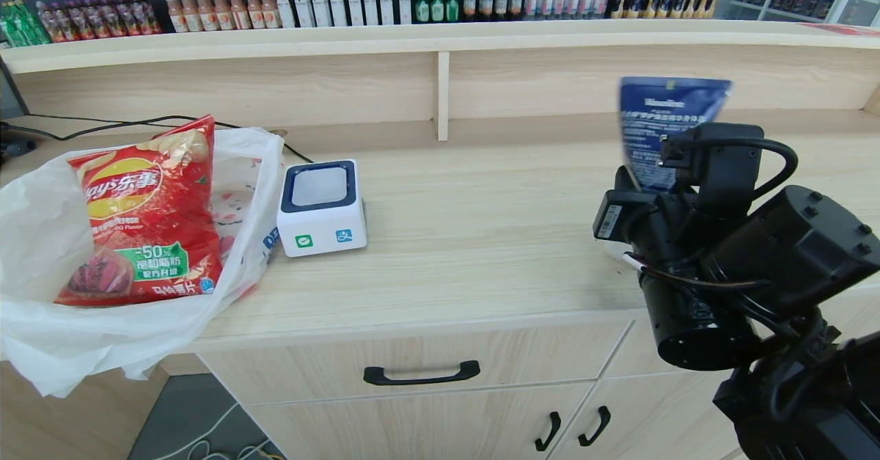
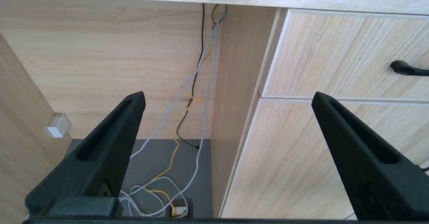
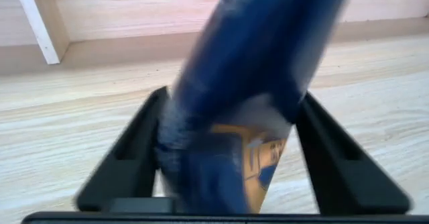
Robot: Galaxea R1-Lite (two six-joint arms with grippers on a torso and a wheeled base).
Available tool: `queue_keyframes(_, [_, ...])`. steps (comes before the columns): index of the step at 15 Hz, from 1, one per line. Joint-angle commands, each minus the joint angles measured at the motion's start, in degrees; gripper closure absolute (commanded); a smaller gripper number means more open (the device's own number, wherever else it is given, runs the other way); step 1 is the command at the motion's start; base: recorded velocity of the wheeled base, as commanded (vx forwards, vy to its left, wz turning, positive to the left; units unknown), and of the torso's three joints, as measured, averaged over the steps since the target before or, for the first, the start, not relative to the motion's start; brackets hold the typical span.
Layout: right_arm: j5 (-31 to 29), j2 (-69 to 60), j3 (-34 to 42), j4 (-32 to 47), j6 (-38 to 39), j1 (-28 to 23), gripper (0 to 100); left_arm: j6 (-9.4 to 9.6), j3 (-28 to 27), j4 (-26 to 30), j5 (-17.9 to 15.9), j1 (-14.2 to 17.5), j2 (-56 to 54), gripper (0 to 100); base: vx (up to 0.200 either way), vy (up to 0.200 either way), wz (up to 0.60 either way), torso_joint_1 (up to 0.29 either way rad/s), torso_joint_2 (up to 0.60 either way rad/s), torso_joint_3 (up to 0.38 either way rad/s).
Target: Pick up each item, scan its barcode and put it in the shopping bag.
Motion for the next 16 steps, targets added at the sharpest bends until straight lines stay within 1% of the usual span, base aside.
queue_keyframes(1, [0.0,-0.1,0.7,0.0,0.5,0.1,100,-0.01,0.0,0.0,0.0,0.1,0.0,0,0.0,0.0,0.0,0.0,0.0,0.0])
queue_keyframes(7, [-0.2,-1.0,3.4,-0.1,0.6,1.9,100,-0.01,0.0,0.0,0.0,0.0,0.0,0,0.0,0.0,0.0,0.0,0.0,0.0])
queue_keyframes(12, [-0.2,-2.0,3.3,-0.1,0.5,2.9,100,-0.01,0.0,0.0,0.0,0.0,0.0,0,0.0,0.0,0.0,0.0,0.0,0.0])
queue_keyframes(16, [-0.4,-3.2,1.0,0.0,0.2,4.0,100,-0.01,0.0,0.0,0.0,0.0,0.0,0,0.0,0.0,0.0,0.0,0.0,0.0])
